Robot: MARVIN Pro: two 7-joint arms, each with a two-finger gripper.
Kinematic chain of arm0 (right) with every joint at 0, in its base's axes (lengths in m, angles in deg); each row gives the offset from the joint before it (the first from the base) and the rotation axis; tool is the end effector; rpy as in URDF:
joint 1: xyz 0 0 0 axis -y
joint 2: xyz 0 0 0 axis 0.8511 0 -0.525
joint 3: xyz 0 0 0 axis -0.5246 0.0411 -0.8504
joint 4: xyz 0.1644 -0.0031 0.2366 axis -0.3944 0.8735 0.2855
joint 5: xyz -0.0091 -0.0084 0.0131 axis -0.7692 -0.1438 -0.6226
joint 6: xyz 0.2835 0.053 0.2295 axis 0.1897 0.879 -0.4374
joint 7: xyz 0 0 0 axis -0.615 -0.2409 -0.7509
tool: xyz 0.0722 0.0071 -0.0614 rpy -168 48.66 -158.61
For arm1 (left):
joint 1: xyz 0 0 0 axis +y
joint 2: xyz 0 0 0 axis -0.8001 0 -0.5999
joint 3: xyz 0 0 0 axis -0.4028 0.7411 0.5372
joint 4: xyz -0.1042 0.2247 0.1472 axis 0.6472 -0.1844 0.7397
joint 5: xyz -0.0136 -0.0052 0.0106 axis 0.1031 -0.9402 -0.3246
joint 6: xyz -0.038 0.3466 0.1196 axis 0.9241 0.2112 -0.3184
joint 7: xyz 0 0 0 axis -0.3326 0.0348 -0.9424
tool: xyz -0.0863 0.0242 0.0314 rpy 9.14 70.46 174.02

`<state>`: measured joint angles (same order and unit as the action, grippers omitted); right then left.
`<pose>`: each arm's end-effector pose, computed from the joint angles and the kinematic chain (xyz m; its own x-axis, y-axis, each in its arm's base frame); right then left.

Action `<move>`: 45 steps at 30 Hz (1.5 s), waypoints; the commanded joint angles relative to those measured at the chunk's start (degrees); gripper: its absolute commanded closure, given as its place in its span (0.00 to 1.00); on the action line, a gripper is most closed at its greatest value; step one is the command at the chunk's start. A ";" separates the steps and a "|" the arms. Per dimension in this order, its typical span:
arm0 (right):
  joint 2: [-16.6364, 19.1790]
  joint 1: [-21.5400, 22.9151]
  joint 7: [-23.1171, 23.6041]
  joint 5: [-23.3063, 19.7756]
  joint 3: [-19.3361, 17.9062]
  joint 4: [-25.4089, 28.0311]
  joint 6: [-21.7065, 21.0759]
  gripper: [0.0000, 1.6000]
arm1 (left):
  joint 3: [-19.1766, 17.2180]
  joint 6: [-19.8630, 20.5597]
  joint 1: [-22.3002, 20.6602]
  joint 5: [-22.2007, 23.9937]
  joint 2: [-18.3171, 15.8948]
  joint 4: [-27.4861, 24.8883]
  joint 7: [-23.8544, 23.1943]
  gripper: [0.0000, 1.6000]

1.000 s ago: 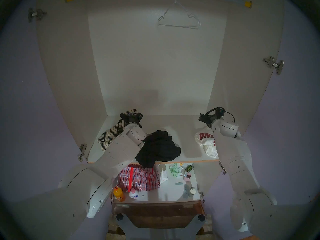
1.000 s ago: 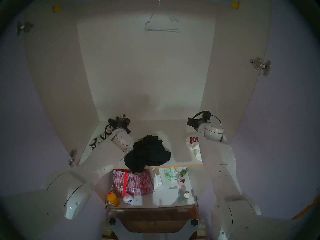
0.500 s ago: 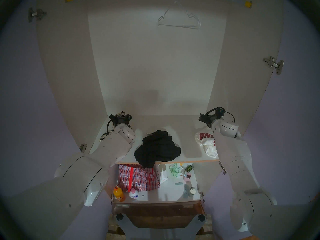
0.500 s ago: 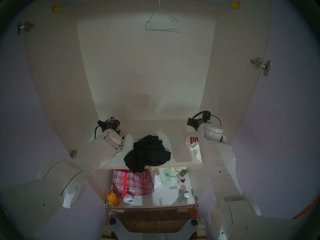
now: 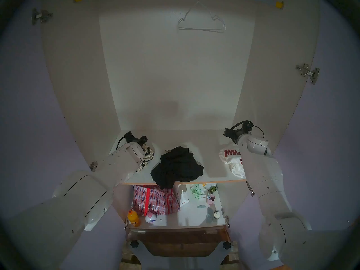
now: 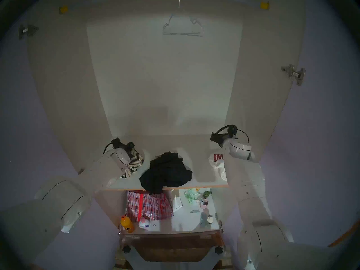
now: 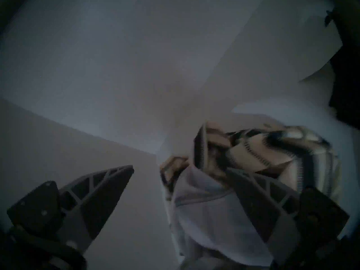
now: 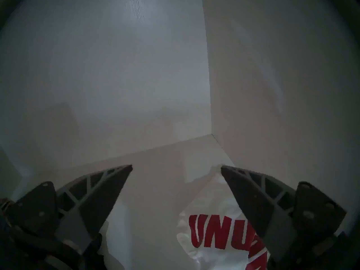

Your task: Sort tops into two piles: light colors and dark colors

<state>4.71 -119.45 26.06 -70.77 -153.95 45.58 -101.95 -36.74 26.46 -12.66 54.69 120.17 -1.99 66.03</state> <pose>0.6098 -0.0798 -0.2442 0.2909 -0.1963 0.9364 -0.1285 -0.9779 -0.1651 0.6520 0.0460 -0.3512 0.3393 -0.8149 0.4699 -0.2727 -0.5634 -0.7799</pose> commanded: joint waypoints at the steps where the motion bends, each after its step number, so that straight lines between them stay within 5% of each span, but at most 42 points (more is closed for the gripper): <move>1: 0.01 1.52 0.15 -0.07 -0.06 1.40 0.65 0.00 | -1.77 -2.92 -2.64 2.45 -0.91 -6.69 -6.05 0.00; 10: -0.07 1.47 0.23 -0.01 -0.16 1.58 0.86 0.00 | 0.00 -1.51 5.31 4.53 -4.43 -24.10 -22.42 0.00; 21: -0.15 1.40 0.31 0.10 -0.27 1.72 1.02 0.00 | -2.60 4.00 17.23 5.17 -6.38 -43.27 -25.62 0.00; 28: -0.20 1.36 0.37 0.16 -0.33 1.78 1.13 0.00 | -0.71 14.52 22.58 3.45 -12.62 -58.15 -29.63 0.00; 33: -0.22 1.34 0.40 0.21 -0.37 1.80 1.17 0.00 | 0.69 16.72 22.10 2.42 -11.74 -57.15 -27.46 0.00; 45: -0.31 1.36 0.48 0.36 -0.48 1.78 1.09 0.00 | 3.47 10.63 18.51 0.69 -3.31 -41.22 -20.22 0.00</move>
<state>4.42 -119.50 26.34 -70.31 -154.34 45.73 -101.87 -32.78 39.64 8.43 56.19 114.82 -43.44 43.16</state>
